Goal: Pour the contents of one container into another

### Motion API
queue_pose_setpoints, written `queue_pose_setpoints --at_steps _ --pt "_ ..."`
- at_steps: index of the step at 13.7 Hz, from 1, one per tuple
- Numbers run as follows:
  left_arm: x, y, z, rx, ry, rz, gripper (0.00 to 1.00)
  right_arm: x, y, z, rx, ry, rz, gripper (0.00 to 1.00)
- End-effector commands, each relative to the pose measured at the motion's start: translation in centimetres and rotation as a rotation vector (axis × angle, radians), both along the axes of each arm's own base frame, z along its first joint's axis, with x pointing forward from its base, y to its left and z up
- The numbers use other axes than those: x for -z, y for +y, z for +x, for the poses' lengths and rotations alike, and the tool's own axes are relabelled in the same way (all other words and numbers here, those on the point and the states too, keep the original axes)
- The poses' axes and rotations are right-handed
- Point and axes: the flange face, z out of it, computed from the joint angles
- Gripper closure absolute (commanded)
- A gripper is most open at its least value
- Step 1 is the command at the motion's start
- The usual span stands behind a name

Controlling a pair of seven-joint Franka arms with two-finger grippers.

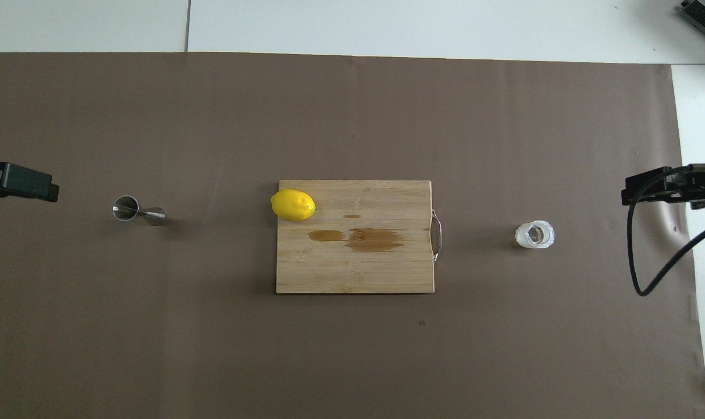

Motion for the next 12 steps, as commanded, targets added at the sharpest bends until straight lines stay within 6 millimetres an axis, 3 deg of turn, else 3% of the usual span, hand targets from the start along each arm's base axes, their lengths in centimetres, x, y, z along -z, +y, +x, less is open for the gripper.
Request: queue_pose_setpoints --at_steps 1,5,8,10,12 --pt "-0.1 0.2 -0.1 -0.008 0.008 -0.017 0.0 -0.1 -0.4 -0.1 -0.013 0.012 0.004 0.0" --pt "-0.1 0.4 -0.1 -0.012 0.006 -0.017 0.0 -0.1 -0.4 -0.1 -0.013 0.012 0.004 0.0" --pt "0.4 1.7 0.3 -0.037 0.012 -0.017 0.0 -0.1 -0.4 -0.1 -0.014 0.012 0.004 0.0" --pt "1.5 2.9 1.1 -0.062 0.027 -0.02 0.0 -0.1 -0.4 -0.1 -0.013 0.012 0.004 0.0" --pt "4.5 3.9 2.7 -0.123 0.083 -0.037 0.0 -0.1 -0.4 -0.1 -0.013 0.012 0.004 0.0"
